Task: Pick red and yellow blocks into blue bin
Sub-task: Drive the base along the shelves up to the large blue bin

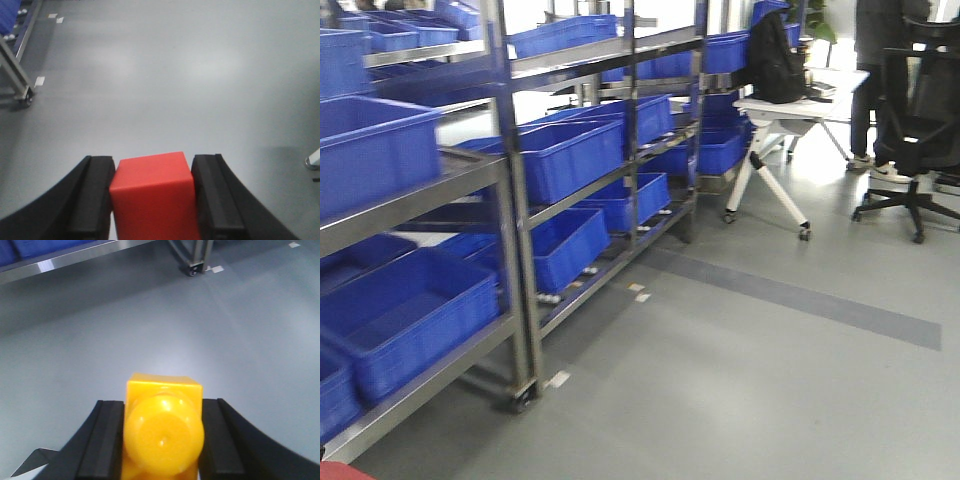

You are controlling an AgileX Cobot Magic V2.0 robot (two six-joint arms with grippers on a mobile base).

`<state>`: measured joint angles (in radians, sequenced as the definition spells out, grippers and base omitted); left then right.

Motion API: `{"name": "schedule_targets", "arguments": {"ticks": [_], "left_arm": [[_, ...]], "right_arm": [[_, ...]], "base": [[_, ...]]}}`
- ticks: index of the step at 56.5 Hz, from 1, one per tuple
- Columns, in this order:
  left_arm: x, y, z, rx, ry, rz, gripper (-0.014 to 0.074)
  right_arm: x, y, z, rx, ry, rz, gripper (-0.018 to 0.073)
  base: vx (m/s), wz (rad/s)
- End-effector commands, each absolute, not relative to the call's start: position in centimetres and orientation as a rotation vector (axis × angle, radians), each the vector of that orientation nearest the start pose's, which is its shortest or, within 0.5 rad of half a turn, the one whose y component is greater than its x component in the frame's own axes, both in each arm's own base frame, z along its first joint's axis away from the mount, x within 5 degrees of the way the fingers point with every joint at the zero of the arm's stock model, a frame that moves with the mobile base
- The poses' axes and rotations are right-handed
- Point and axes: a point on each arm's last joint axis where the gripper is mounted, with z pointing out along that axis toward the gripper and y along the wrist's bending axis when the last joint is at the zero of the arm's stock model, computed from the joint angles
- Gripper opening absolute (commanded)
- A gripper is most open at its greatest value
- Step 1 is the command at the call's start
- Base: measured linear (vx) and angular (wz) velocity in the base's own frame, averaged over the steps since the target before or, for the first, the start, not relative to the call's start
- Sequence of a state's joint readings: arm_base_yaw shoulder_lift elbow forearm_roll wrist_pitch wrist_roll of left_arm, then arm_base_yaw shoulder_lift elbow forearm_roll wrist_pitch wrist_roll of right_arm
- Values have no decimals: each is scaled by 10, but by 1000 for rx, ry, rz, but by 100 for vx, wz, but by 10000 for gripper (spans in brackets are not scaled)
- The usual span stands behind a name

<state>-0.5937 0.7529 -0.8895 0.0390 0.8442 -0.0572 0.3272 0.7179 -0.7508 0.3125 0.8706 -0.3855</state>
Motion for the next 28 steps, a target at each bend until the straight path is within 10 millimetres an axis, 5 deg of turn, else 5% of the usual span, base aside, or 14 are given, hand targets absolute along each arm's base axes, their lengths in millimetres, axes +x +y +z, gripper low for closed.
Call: {"name": "schedule_targets", "arguments": {"ticks": [1, 28], "left_arm": [[114, -74, 383, 574, 2029, -351, 234], [114, -74, 383, 574, 2029, -351, 234]], "right_arm": [[115, 61, 344, -670, 2102, 346, 297], [115, 61, 344, -670, 2102, 346, 297]], "base": [[52, -26], [52, -25]]}}
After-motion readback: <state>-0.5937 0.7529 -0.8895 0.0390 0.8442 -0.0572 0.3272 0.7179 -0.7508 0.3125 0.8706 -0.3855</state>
